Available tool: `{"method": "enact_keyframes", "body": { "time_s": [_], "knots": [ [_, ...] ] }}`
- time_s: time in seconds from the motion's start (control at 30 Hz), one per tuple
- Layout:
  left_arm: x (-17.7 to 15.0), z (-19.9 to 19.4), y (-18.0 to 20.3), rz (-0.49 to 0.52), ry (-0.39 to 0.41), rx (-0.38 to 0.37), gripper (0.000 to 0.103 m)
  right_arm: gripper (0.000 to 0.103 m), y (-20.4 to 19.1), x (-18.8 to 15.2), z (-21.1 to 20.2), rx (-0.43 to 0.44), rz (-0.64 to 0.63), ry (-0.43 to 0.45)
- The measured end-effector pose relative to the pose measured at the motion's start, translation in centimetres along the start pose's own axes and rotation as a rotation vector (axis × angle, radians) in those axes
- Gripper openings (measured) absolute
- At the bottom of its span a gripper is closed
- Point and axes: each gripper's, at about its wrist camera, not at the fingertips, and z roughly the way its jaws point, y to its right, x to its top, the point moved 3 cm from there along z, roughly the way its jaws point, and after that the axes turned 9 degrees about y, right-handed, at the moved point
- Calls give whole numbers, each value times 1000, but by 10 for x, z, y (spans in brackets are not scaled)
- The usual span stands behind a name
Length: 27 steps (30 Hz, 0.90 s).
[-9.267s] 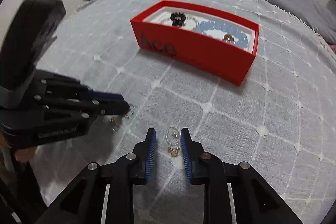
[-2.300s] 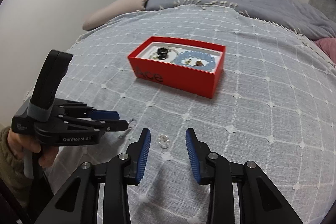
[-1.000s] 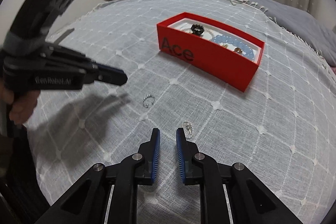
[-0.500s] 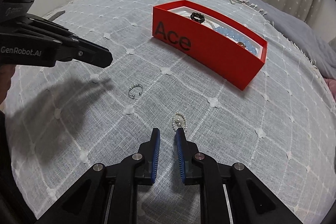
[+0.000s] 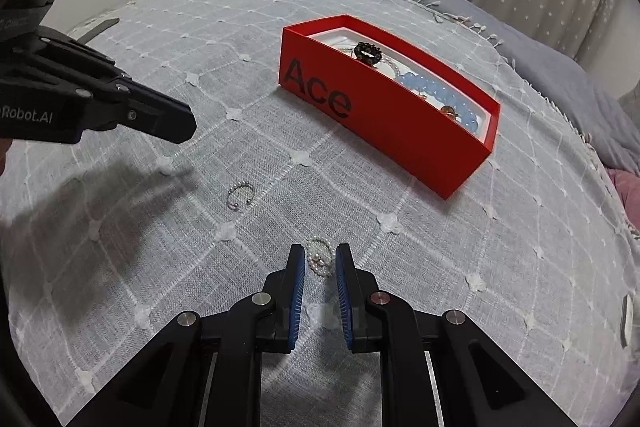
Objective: Organize jewelry
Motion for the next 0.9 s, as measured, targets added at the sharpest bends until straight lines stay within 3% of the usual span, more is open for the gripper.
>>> {"method": "enact_keyframes", "body": {
  "time_s": [0.13,0.6,0.9],
  "knots": [
    [0,1,1,5,-2,-1,5,15,3,6,-4,11,16,24],
    [-1,2,2,4,-8,2,5,6,-3,0,13,3,-36,-27],
    [0,0,-1,-3,-1,0,5,4,11,6,-5,68,81,8]
  ]
}}
